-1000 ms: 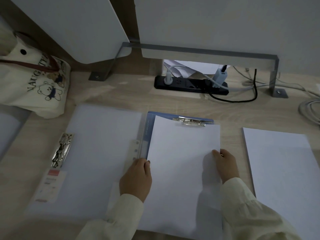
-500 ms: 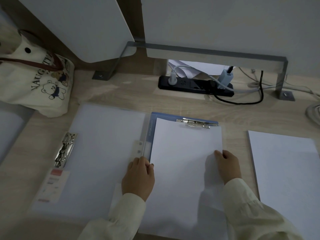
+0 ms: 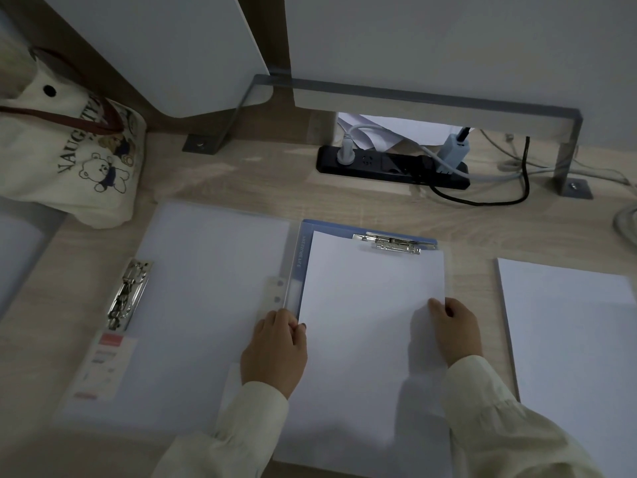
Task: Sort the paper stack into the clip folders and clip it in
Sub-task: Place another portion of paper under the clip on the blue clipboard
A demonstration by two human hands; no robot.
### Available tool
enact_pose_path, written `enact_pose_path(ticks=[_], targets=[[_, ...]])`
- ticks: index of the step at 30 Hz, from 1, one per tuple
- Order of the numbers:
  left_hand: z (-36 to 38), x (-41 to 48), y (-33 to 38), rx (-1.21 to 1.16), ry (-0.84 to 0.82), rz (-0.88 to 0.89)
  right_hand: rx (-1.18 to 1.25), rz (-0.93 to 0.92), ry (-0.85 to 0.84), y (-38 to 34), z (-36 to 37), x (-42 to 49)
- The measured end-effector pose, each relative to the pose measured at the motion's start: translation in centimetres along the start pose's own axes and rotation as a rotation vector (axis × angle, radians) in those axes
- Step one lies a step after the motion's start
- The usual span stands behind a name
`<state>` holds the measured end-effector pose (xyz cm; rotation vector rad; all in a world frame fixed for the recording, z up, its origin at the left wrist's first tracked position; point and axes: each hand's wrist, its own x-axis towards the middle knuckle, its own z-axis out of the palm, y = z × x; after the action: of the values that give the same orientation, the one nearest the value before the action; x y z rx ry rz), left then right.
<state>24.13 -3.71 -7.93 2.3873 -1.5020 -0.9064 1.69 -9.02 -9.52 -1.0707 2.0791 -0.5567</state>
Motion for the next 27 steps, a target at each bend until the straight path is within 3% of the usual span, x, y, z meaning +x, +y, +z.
enact_pose_path(ticks=[16,21,24,27], targets=[[0.2,-0.1,0.0,0.085,0.020,0.057,-0.006,0.013,-0.015,-0.1,-0.1,-0.2],[0.7,-0.4,0.0,0.166,0.133,0.126,-0.135,-0.011,0.075,-0.4,0.3,-0.4],[2.0,-0.2,-1.0,0.160,0.278,0.256,-0.286,-0.135,0.162,-0.3,0.1,-0.5],[2.7,0.3,-1.2,0.311,0.249,0.557,-0.440,-0.287,0.117,-0.4,0.0,-0.6]])
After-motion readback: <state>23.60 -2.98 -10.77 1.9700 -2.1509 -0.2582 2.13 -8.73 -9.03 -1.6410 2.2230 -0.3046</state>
